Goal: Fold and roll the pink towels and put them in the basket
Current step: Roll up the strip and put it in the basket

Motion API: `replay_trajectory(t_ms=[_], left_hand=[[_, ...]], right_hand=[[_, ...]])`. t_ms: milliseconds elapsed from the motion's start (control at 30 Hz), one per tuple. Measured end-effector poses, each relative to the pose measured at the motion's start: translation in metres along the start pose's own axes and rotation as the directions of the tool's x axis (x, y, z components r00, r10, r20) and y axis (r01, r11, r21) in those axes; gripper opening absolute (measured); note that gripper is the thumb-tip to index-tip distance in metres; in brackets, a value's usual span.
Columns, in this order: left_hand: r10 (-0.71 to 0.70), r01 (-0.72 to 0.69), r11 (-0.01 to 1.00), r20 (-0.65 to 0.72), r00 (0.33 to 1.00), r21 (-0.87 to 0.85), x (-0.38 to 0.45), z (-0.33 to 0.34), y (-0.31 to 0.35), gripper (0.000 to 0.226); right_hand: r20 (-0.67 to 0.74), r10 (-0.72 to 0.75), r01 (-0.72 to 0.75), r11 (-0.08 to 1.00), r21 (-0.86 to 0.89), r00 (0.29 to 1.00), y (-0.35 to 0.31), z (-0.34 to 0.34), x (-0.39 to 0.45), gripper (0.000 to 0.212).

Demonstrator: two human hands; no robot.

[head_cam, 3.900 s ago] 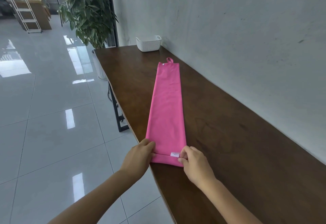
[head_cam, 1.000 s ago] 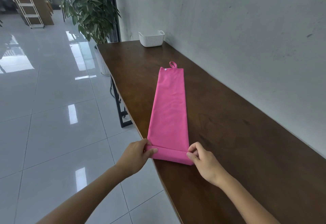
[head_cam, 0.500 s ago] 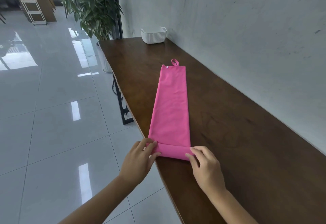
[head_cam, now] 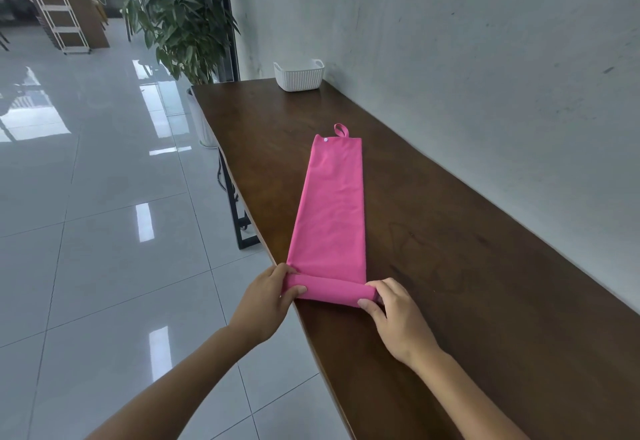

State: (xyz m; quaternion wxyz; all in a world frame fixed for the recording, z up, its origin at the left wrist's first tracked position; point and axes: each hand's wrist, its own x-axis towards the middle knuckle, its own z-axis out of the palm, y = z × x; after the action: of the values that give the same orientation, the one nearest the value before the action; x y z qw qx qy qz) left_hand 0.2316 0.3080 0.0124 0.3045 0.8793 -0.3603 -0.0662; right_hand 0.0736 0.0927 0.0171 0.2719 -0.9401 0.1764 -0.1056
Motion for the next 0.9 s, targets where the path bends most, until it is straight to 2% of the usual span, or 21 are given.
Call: replay_trajectory(t_ms=[167, 267, 367, 433, 533, 633, 733, 833, 900], left_hand=[[-0.209, 0.229, 0.946, 0.111, 0.972, -0.228, 0.004, -0.009, 0.006, 0.032], [-0.254, 0.271, 0.906, 0.095, 0.963, -0.324, 0.007, -0.009, 0.010, 0.034], [-0.207, 0.186, 0.950, -0.060, 0.976, -0.253, 0.010, -0.008, 0.013, 0.036], [-0.149, 0.120, 0.976, -0.158, 0.976, -0.180, 0.013, -0.008, 0.018, 0.026], [0.033, -0.041, 0.999, -0.269, 0.963, -0.025, 0.013, -0.002, 0.018, 0.019], [0.178, -0.160, 0.982, -0.223, 0.959, 0.097, 0.009, 0.006, 0.001, 0.035], [0.228, -0.199, 0.963, -0.156, 0.961, 0.183, 0.013, 0.008, -0.012, 0.048], [0.216, -0.192, 0.968, -0.146, 0.965, 0.163, 0.020, 0.005, -0.011, 0.043], [0.186, -0.173, 0.979, -0.123, 0.975, 0.103, 0.023, 0.003, -0.010, 0.041]], right_hand=[[0.036, 0.081, -0.083, 0.995, 0.059, 0.996, -0.007, 0.003, -0.001, 0.045], [0.021, 0.139, -0.140, 0.982, 0.126, 0.990, -0.012, 0.004, 0.006, 0.037], [0.053, 0.195, -0.200, 0.970, 0.135, 0.979, -0.018, -0.001, 0.014, 0.021], [0.073, 0.216, -0.223, 0.970, 0.094, 0.974, -0.021, -0.004, 0.020, 0.015], [0.086, 0.275, -0.282, 0.955, 0.096, 0.958, -0.023, -0.007, 0.034, 0.016], [0.106, 0.322, -0.329, 0.942, 0.061, 0.941, -0.027, -0.011, 0.044, 0.019], [0.050, 0.320, -0.317, 0.946, -0.061, 0.946, -0.033, -0.012, 0.046, 0.026], [-0.119, 0.182, -0.203, 0.959, -0.199, 0.976, -0.031, -0.005, 0.040, 0.044], [-0.148, 0.106, -0.130, 0.978, -0.164, 0.983, -0.026, 0.003, 0.033, 0.065]])
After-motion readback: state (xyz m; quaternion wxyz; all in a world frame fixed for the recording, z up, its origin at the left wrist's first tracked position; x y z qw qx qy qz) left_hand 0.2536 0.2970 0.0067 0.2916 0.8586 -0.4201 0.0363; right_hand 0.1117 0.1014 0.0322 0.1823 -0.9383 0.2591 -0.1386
